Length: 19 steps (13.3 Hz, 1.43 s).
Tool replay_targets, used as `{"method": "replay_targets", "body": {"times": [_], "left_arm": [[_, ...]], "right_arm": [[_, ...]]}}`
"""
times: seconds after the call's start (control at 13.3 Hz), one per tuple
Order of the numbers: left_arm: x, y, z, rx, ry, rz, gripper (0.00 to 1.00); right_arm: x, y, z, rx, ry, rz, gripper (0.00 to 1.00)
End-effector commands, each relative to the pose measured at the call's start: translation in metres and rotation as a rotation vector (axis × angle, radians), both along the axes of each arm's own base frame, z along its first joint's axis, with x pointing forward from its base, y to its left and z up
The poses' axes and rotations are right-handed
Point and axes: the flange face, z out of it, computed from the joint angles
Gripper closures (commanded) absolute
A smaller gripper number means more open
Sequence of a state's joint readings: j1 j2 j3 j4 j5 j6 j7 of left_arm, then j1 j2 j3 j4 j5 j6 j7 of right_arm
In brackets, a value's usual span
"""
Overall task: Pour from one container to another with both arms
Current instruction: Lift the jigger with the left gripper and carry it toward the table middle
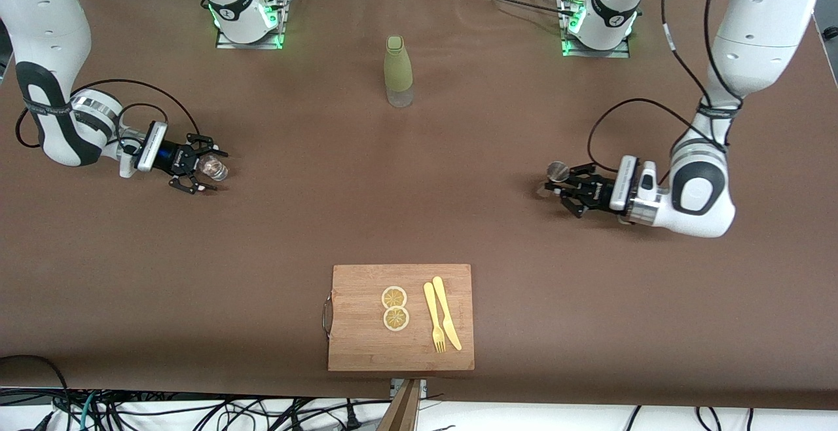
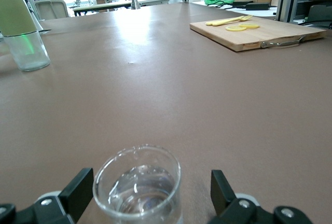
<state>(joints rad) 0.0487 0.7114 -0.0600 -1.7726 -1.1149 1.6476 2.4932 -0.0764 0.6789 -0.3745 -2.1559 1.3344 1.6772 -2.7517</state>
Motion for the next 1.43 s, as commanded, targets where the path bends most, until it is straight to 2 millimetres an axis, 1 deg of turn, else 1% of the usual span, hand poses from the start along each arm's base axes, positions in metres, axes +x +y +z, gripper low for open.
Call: {"method": "replay_targets", "body": {"times": [0.0,0.08,0.15,0.3,0.45,0.53,0.6,0.75,0.83,0.9,0.98,1.05,1.13,1.2,1.35], "left_arm": [[0.000,-0.057,0.006,0.012,0.043,0.065,1.00],[0.000,-0.080,0.005,0.028,0.060,0.093,1.00],[0.003,-0.099,0.007,0.049,0.062,0.127,1.00],[-0.002,-0.144,0.009,0.079,0.110,0.172,1.00],[-0.005,-0.187,0.010,0.111,0.104,0.225,1.00],[-0.011,-0.207,0.008,0.130,0.124,0.252,1.00],[-0.015,-0.230,0.013,0.153,0.131,0.268,1.00],[-0.024,-0.271,0.022,0.215,0.126,0.301,1.00],[-0.031,-0.291,0.026,0.238,0.128,0.309,1.00],[-0.041,-0.305,0.022,0.261,0.144,0.325,1.00],[-0.048,-0.319,0.022,0.277,0.141,0.340,1.00],[-0.051,-0.331,0.022,0.295,0.137,0.359,1.00],[-0.054,-0.342,0.021,0.308,0.141,0.375,1.00],[-0.059,-0.358,0.023,0.310,0.139,0.375,1.00],[-0.061,-0.376,0.024,0.325,0.140,0.414,1.00]], "right_arm": [[-0.002,0.002,-0.007,0.006,-0.107,0.023,0.07],[-0.001,0.004,-0.007,0.006,-0.109,0.028,0.14],[0.000,0.005,-0.007,0.007,-0.107,0.030,0.21],[0.001,0.008,-0.006,0.007,-0.109,0.036,0.35],[0.001,0.008,-0.006,0.007,-0.109,0.036,0.41],[0.001,0.008,-0.007,0.007,-0.108,0.035,0.42],[0.001,0.008,-0.007,0.007,-0.108,0.035,0.43],[0.001,0.008,-0.007,0.007,-0.108,0.035,0.51],[0.001,0.008,-0.006,0.007,-0.109,0.036,0.57],[0.001,0.008,-0.006,0.008,-0.109,0.036,0.59],[0.003,0.008,-0.005,0.007,-0.112,0.037,0.66],[0.004,0.007,-0.005,0.006,-0.115,0.037,0.66],[0.005,0.008,-0.004,0.008,-0.116,0.039,0.70],[0.008,0.010,-0.003,0.010,-0.123,0.041,0.70],[0.011,0.011,-0.001,0.018,-0.130,0.046,0.70]]}}
